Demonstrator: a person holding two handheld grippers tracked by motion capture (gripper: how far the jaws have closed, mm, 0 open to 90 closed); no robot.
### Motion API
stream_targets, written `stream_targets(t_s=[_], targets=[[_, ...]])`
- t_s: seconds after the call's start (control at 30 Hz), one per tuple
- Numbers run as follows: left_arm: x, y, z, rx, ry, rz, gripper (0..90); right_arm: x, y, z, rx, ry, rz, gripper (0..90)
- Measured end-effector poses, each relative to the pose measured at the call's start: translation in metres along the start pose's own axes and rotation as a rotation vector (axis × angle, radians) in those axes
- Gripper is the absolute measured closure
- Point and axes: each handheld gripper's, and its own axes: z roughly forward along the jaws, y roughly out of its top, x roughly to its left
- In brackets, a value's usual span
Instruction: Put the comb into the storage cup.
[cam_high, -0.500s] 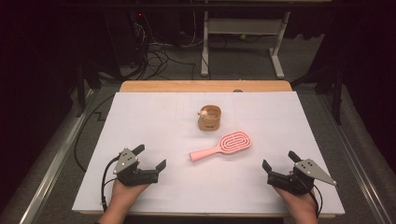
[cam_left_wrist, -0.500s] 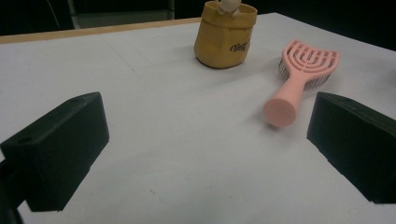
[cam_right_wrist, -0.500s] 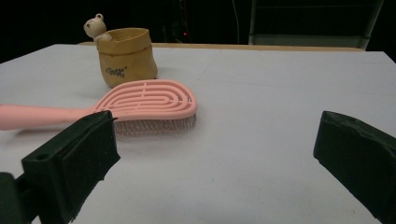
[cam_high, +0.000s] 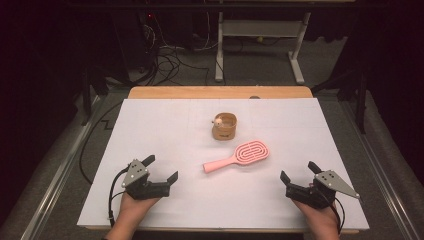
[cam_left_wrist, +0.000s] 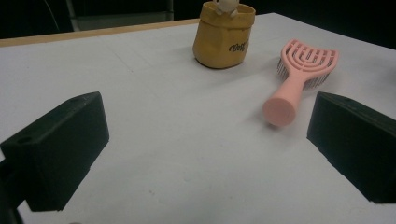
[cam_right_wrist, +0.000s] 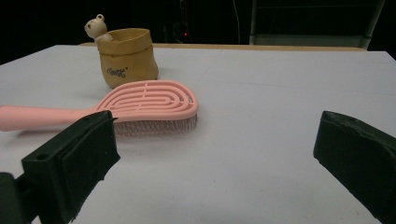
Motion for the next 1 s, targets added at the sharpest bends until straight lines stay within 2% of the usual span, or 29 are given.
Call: stream_targets(t_s=[0.27, 0.43, 0.5, 0.6, 0.7, 0.73, 0.77, 0.8, 0.83, 0.87, 0.9, 0.93, 0.97, 1.0], targets=[[0.0006, 0.0003, -0.0004, -0.004, -0.008, -0.005, 0.0, 0.0007, 0.0015, -0.0005, 0.008, 0.01, -0.012, 3.2], [-0.0001, 0.0006, -0.0001, 0.001, -0.012, -0.002, 0.0, 0.0014, 0.0015, -0.0009, 0.013, 0.013, -0.016, 9.4], [-0.0005, 0.001, -0.0009, -0.003, -0.014, 0.01, 0.0, 0.0021, 0.0015, -0.0014, 0.013, 0.017, -0.017, 15.5], [-0.0013, 0.0011, -0.0007, -0.005, -0.014, 0.012, 0.0, 0.0028, 0.0016, -0.0014, 0.019, 0.018, -0.019, 17.2], [-0.0013, 0.001, -0.0007, -0.001, -0.015, 0.021, 0.0, 0.0038, 0.0015, -0.0021, 0.025, 0.029, -0.023, 25.6], [-0.0013, 0.001, -0.0007, -0.001, -0.015, 0.021, 0.0, 0.0038, 0.0015, -0.0021, 0.025, 0.029, -0.023, 25.6], [-0.0015, 0.001, -0.0009, -0.004, -0.014, 0.02, 0.0, 0.0044, 0.0016, -0.0022, 0.028, 0.039, -0.03, 31.1], [-0.0015, 0.001, -0.0009, -0.004, -0.014, 0.02, 0.0, 0.0044, 0.0016, -0.0022, 0.028, 0.039, -0.03, 31.1], [-0.0016, 0.001, -0.001, -0.003, -0.015, 0.022, 0.0, 0.0054, 0.0022, -0.0025, 0.038, 0.046, -0.029, 37.8], [-0.0019, 0.001, -0.0008, -0.006, -0.015, 0.02, 0.0, 0.0054, 0.0022, -0.0025, 0.038, 0.046, -0.029, 37.8], [-0.0021, 0.0009, -0.0005, -0.005, -0.017, 0.025, 0.0, 0.0069, 0.003, -0.003, 0.037, 0.055, -0.032, 46.3], [-0.0021, 0.0009, -0.0005, -0.005, -0.017, 0.025, 0.0, 0.0069, 0.003, -0.003, 0.037, 0.055, -0.032, 46.3], [-0.0022, 0.0009, -0.0003, -0.002, -0.016, 0.027, 0.0, 0.0093, 0.0039, -0.0029, 0.045, 0.057, -0.044, 53.3], [-0.0024, 0.0009, -0.0001, -0.001, -0.015, 0.027, 0.0, 0.0093, 0.0039, -0.0029, 0.045, 0.057, -0.044, 53.3]])
